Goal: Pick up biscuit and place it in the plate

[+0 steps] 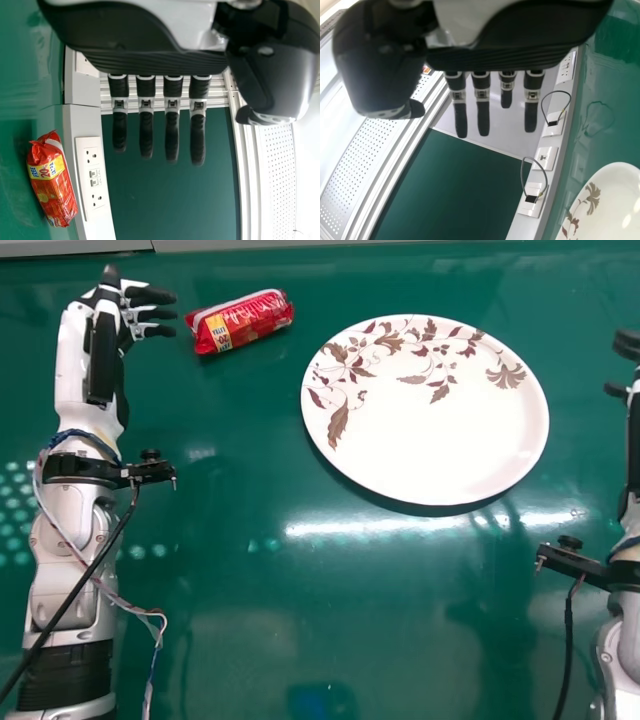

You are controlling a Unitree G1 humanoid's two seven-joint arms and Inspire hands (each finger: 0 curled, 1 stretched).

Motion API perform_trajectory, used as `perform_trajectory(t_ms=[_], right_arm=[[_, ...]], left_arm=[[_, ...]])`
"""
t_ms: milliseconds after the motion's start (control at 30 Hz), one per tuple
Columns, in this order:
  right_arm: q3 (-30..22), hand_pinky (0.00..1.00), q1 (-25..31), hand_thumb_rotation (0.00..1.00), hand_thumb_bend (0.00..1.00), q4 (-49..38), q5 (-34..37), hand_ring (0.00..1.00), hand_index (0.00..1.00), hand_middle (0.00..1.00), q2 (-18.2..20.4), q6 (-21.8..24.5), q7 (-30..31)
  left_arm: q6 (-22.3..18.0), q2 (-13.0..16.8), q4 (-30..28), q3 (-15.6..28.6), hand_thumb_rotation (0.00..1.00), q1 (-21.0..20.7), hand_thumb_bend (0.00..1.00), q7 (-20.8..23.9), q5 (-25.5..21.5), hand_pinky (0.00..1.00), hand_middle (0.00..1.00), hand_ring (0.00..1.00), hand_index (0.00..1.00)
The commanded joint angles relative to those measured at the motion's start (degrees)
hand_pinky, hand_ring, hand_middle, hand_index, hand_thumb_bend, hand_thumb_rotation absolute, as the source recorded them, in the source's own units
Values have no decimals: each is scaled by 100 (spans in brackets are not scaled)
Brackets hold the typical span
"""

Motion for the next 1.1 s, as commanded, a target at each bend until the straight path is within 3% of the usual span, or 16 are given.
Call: perform_trajectory(t_ms=[0,100,233,433,533,600,633,700,900,967,1067], right_arm=[[-63,77,118,25,47,-43,50,82,78,83,16,-33,10],[-53,78,126,25,47,-58,53,83,78,83,27,-6,7],[-36,79,129,26,46,-20,34,83,78,84,22,-42,-7],[-22,80,121,29,47,4,38,84,77,84,32,-34,-12],[-19,81,112,30,48,19,38,84,78,84,30,-24,-10],[-14,81,96,30,47,23,43,84,78,84,20,-4,7],[-2,82,83,29,47,0,40,85,79,84,31,45,9],[21,83,62,29,47,-46,36,86,79,85,50,139,13],[89,82,30,34,48,-105,-55,87,79,86,2,261,25],[96,82,25,35,49,-119,-57,87,80,86,6,286,27],[89,84,25,33,48,-134,-26,88,80,87,18,313,36]], left_arm=[[34,-26,-125,18,69,84,18,-7,-61,60,68,68,68],[66,-14,-157,17,78,112,18,-5,-90,62,70,69,70],[71,-13,-185,31,79,137,19,-13,-123,62,71,70,71],[-203,73,-39,56,68,81,19,-100,-148,60,69,68,70],[-273,205,22,30,54,15,23,-231,-123,62,71,70,71],[-324,394,112,-25,44,-76,30,-442,-76,67,75,74,74],[-333,514,180,-54,41,-153,37,-606,-90,71,78,77,77],[-419,802,359,-133,39,-322,50,-892,14,69,82,78,81],[-851,1694,1075,-481,49,-997,91,-1042,1144,81,90,88,90],[-879,1839,1219,-570,48,-1228,98,-1083,1335,83,92,90,94],[-928,1997,1437,-691,44,-1537,100,-1216,1442,89,98,96,98]])
